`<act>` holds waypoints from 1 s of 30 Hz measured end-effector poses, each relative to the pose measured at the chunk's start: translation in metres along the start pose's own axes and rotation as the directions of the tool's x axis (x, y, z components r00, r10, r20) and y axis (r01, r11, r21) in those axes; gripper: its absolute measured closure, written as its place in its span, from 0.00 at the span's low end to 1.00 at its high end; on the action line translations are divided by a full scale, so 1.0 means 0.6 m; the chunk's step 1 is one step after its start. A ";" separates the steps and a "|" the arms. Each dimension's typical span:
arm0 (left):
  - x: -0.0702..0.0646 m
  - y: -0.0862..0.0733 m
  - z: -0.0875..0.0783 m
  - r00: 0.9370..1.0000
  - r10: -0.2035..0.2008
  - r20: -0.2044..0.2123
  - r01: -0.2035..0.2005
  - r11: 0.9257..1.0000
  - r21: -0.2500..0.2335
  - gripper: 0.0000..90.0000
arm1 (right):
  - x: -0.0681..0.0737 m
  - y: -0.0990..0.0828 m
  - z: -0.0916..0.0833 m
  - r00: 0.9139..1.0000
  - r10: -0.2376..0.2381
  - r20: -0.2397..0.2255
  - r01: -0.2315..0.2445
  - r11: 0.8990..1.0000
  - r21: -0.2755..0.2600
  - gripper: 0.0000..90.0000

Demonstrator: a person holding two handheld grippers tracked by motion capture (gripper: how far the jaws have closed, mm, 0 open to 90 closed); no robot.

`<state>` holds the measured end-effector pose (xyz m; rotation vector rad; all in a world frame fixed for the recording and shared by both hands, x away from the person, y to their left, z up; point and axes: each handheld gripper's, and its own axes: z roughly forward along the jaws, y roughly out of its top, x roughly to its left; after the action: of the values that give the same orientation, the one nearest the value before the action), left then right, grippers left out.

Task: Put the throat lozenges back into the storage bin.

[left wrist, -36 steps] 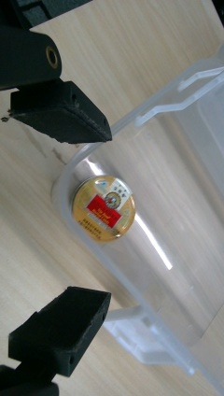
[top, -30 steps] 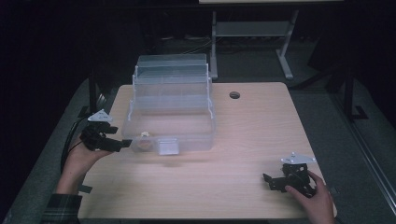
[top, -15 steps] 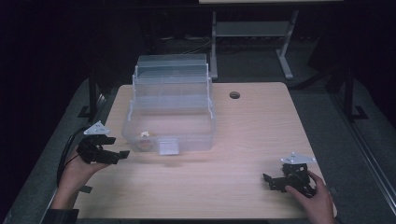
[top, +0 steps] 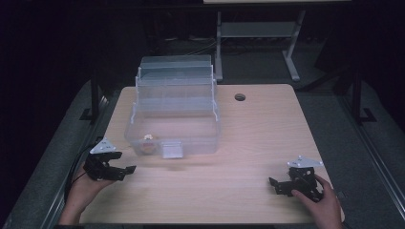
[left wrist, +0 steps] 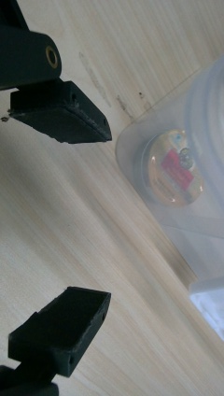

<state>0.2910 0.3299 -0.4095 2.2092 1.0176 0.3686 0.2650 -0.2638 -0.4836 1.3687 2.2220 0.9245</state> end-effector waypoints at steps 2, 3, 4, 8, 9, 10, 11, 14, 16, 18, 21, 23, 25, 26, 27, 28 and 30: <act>-0.001 -0.003 0.002 1.000 0.000 0.000 0.000 1.000 0.003 0.20 | 0.000 0.000 0.000 1.000 0.000 0.000 0.000 1.000 0.000 0.00; -0.002 -0.006 0.004 1.000 0.001 0.000 -0.001 1.000 0.002 0.20 | 0.000 0.000 0.000 1.000 0.000 0.000 0.000 1.000 0.000 0.00; -0.004 -0.011 0.008 1.000 0.008 0.000 -0.008 1.000 -0.002 0.20 | 0.000 0.000 0.000 1.000 0.000 0.000 0.000 1.000 0.000 0.00; -0.008 -0.018 0.014 1.000 0.016 0.001 -0.016 1.000 0.003 0.20 | 0.000 0.000 0.000 1.000 0.000 0.000 0.000 1.000 0.000 0.00; -0.010 -0.021 0.017 1.000 0.018 -0.002 -0.018 1.000 -0.001 0.20 | 0.000 0.000 0.000 1.000 0.000 0.000 0.000 1.000 0.000 0.00; -0.013 -0.025 0.022 1.000 0.025 0.000 -0.025 1.000 -0.003 0.20 | 0.000 0.000 0.000 1.000 0.000 0.000 0.000 1.000 0.000 0.00; -0.013 -0.025 0.022 1.000 0.025 0.000 -0.025 1.000 -0.003 0.20 | 0.000 0.000 0.000 1.000 0.000 0.000 0.000 1.000 0.000 0.00; -0.021 -0.036 0.034 0.999 0.036 0.001 -0.036 0.999 -0.007 0.19 | 0.000 0.000 0.000 1.000 0.000 0.000 0.000 1.000 0.000 0.00; -0.023 -0.038 0.037 0.999 0.039 0.006 -0.039 0.999 0.003 0.19 | 0.000 0.000 0.000 1.000 0.000 0.000 0.000 1.000 0.000 0.00; -0.026 -0.043 0.043 0.999 0.043 0.010 -0.043 0.999 0.010 0.19 | 0.000 0.000 0.000 1.000 0.000 0.000 0.000 1.000 0.000 0.00; -0.029 -0.050 0.050 0.999 0.049 0.011 -0.049 0.998 0.026 0.18 | 0.000 0.000 0.000 1.000 0.000 0.000 0.000 1.000 0.000 0.00; -0.030 -0.054 0.053 0.999 0.046 0.014 -0.047 0.998 0.039 0.18 | 0.000 0.000 0.000 1.000 0.000 0.000 0.000 1.000 0.000 0.00; -0.032 -0.058 0.057 0.999 0.045 0.012 -0.045 0.998 0.043 0.18 | 0.000 0.000 0.000 1.000 0.000 0.000 0.000 1.000 0.000 0.00; -0.033 -0.060 0.059 0.999 0.049 0.010 -0.050 0.997 0.053 0.18 | 0.000 0.000 0.000 1.000 0.000 0.000 0.000 1.000 0.000 0.00; -0.033 -0.060 0.059 0.999 0.049 0.010 -0.050 0.997 0.053 0.18 | 0.000 0.000 0.000 1.000 0.000 0.000 0.000 1.000 0.000 0.00; -0.034 -0.062 0.061 0.999 0.046 0.009 -0.047 0.997 0.058 0.18 | 0.000 0.000 0.000 1.000 0.000 0.000 0.000 1.000 0.000 0.00; -0.035 -0.064 0.064 0.999 0.049 0.007 -0.050 0.997 0.056 0.17 | 0.000 0.000 0.000 1.000 0.000 0.000 0.000 1.000 0.000 0.00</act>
<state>0.2748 0.3147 -0.4635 2.2874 0.9826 0.3600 0.2650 -0.2638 -0.4836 1.3686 2.2220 0.9246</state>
